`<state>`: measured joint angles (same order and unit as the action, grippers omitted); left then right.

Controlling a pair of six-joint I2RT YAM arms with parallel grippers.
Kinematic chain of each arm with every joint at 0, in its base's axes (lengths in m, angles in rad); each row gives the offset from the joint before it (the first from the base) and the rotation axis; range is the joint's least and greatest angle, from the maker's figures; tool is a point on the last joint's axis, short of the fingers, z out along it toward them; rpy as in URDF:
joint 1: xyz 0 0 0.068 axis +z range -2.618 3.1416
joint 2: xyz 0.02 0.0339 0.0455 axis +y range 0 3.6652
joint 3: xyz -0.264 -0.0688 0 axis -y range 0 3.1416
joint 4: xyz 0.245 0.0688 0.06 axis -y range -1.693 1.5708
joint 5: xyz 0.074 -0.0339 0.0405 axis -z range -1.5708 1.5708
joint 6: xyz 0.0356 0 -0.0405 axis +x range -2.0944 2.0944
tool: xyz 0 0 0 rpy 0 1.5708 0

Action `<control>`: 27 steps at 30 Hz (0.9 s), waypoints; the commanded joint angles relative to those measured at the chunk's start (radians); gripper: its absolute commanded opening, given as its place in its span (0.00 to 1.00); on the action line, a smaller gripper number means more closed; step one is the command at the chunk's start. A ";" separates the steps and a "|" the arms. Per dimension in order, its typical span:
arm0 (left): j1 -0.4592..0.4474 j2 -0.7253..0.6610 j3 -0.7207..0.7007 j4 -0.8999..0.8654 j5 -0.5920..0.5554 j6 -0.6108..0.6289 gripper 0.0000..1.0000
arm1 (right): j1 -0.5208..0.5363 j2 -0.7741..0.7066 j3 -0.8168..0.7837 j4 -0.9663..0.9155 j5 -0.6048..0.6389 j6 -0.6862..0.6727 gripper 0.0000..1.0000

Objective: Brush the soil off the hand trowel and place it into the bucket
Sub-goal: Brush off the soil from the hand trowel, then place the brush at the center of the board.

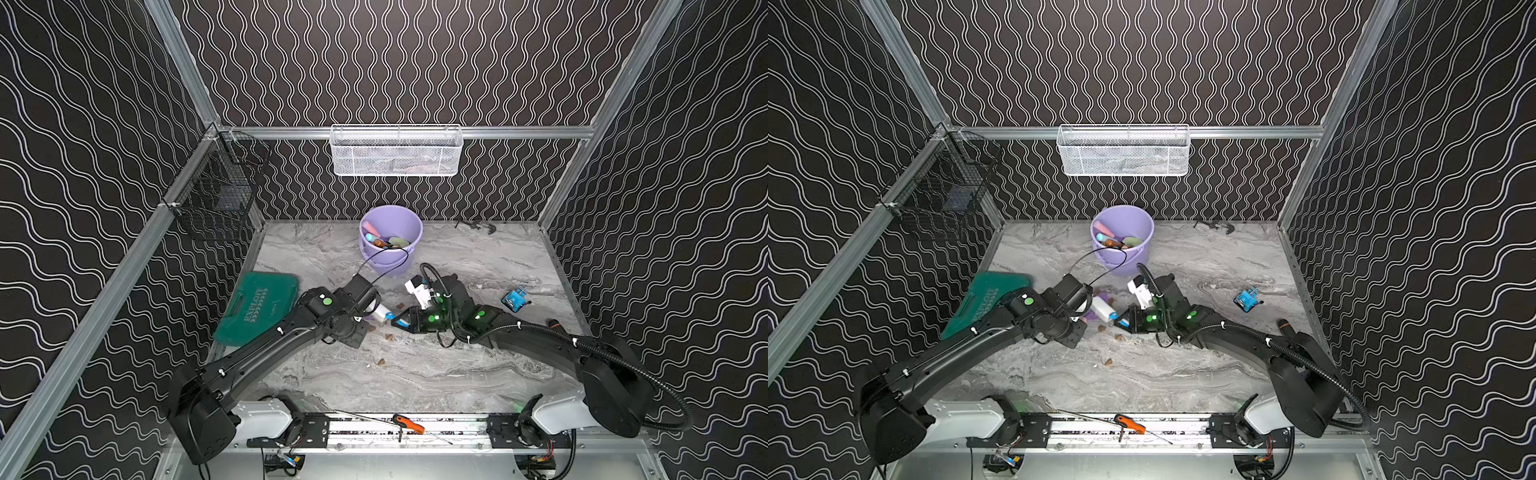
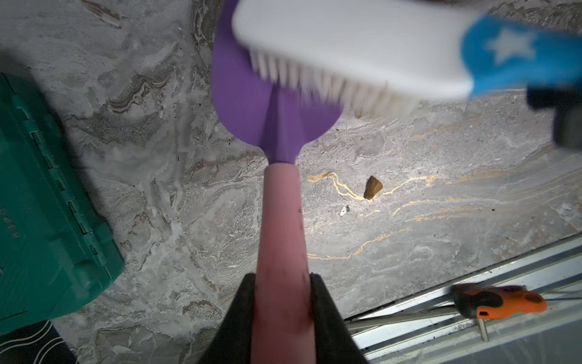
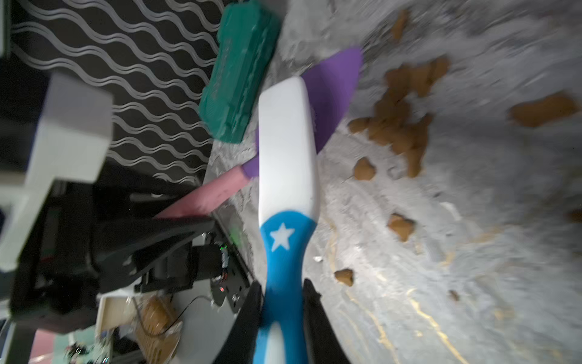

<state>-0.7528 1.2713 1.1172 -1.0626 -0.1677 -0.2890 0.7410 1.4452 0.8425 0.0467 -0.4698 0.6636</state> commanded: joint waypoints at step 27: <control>0.000 -0.072 -0.005 0.158 0.015 -0.051 0.00 | -0.591 -0.238 -0.256 -0.022 0.076 -0.075 0.00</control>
<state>-0.7532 1.2049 1.1053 -0.9302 -0.1616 -0.3241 0.1753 1.1614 0.5896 -0.0589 -0.3561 0.6235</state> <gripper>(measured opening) 0.261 0.211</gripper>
